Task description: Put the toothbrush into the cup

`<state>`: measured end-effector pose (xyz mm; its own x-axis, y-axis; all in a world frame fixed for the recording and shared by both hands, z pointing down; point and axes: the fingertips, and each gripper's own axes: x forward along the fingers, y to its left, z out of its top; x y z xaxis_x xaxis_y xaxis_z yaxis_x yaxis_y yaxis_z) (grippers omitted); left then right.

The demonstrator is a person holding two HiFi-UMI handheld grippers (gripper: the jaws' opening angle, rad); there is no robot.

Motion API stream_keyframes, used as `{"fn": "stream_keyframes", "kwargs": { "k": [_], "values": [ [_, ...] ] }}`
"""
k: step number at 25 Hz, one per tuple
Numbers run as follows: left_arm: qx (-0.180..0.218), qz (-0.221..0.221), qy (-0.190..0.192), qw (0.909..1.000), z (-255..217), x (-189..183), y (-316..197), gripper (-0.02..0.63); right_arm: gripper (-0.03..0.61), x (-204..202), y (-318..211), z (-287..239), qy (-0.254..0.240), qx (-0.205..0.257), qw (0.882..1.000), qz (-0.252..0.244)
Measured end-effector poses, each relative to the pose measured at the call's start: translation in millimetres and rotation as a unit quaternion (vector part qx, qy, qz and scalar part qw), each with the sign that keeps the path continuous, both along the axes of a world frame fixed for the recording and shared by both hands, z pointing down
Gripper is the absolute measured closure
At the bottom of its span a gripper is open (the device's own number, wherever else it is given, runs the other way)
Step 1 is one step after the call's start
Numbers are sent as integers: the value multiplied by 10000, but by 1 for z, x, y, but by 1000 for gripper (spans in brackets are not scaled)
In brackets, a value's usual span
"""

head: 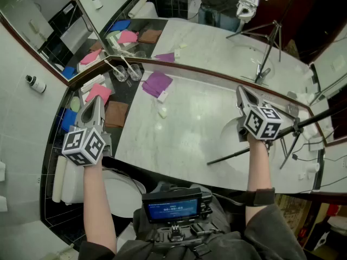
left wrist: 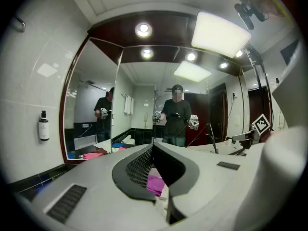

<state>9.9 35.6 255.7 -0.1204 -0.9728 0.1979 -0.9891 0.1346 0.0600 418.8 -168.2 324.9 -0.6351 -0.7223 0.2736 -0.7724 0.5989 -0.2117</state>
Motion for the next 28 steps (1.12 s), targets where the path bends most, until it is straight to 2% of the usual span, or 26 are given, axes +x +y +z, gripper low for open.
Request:
{"fn": "stream_keyframes", "kwargs": {
  "k": [13,28],
  "values": [
    [-302,93,262,9992,75,30,1,614,561,-29,37,74,206,-542,9973,-452],
    [-342,-114,137,9993,80,46,-13,614,561,-47,28,89,109,-639,9931,-980]
  ]
}}
